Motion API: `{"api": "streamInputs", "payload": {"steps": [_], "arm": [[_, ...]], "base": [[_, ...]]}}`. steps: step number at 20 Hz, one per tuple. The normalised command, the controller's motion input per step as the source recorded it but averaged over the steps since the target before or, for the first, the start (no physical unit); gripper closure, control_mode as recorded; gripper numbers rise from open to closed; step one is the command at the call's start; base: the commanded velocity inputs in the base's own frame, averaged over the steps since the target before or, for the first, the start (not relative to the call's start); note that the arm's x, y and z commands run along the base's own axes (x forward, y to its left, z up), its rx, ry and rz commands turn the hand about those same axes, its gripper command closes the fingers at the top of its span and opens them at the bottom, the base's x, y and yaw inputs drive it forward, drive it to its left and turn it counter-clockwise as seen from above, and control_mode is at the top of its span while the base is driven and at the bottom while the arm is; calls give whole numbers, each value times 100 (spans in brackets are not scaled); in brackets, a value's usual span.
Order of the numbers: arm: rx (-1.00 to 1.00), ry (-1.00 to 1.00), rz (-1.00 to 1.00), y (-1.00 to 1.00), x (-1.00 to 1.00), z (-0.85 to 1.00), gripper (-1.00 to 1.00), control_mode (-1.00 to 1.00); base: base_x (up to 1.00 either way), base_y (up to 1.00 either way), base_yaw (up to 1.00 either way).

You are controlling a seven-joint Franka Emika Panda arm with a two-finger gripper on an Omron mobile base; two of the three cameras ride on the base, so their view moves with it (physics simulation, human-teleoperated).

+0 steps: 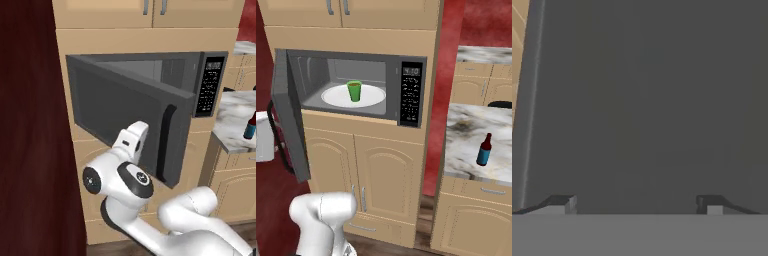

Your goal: Place the microwavable item in the microwave. Then, close the microwave door and press the start button.

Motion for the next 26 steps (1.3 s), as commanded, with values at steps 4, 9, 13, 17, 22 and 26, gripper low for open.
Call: {"api": "streamInputs", "payload": {"steps": [4,9,13,17,22,26], "arm": [[6,0,-4,-100,43,30,-100,-100],[6,0,-2,-91,51,29,-100,-100],[9,0,0,-68,71,15,-100,-100],[10,0,0,-42,91,2,-100,-100],[7,0,1,-17,82,6,-100,-100],[4,1,3,0,86,13,-100,-100]], "base": [[0,0,0],[0,0,0],[0,0,0],[0,0,0],[0,0,0],[0,0,0]]}}
